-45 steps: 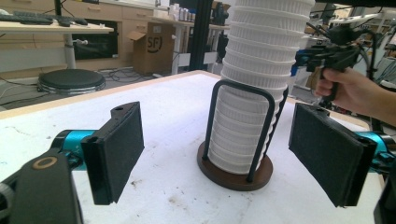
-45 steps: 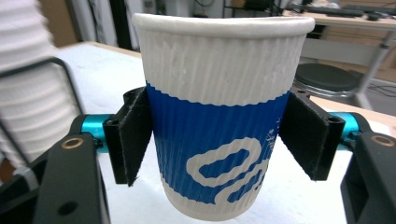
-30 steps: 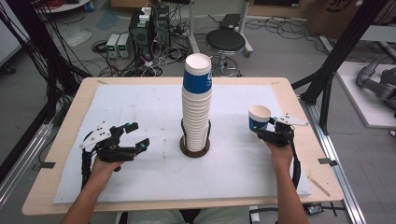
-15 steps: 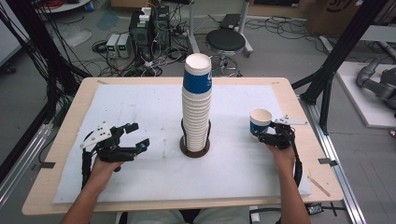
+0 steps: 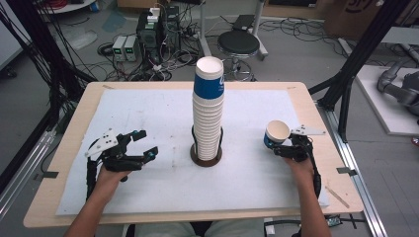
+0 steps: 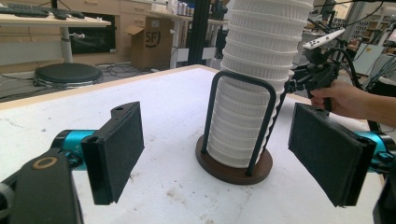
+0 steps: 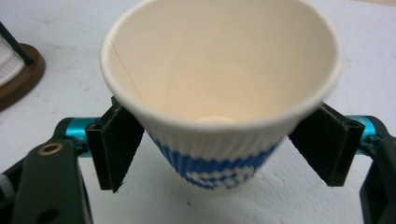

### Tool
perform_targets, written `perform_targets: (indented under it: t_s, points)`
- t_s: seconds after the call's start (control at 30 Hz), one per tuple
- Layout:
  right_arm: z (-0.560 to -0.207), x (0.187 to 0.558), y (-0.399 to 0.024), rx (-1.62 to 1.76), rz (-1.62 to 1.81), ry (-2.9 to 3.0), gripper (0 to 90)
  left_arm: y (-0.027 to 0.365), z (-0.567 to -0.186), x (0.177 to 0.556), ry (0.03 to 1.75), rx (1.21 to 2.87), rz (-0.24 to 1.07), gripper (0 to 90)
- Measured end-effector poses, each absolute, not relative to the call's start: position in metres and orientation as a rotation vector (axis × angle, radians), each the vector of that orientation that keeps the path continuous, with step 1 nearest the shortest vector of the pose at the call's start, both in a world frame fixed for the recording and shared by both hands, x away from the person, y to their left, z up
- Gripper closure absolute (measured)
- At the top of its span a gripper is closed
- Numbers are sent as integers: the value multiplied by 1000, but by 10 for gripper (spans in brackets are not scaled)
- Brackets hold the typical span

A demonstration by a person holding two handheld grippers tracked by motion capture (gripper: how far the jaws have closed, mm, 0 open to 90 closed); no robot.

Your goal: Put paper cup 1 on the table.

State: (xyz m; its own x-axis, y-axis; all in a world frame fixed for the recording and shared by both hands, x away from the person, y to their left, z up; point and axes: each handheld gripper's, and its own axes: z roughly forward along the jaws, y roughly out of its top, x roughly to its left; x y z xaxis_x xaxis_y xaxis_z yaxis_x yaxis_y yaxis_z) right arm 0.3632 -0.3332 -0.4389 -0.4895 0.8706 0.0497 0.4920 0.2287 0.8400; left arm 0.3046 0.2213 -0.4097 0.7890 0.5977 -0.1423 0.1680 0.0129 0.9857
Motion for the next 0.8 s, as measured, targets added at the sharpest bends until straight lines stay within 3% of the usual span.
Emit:
perform_targets:
  t_s: [0.8]
  points:
    - [-415,306,-367,1305,1308,1998,210,224,-407,305,666,1528,389,168]
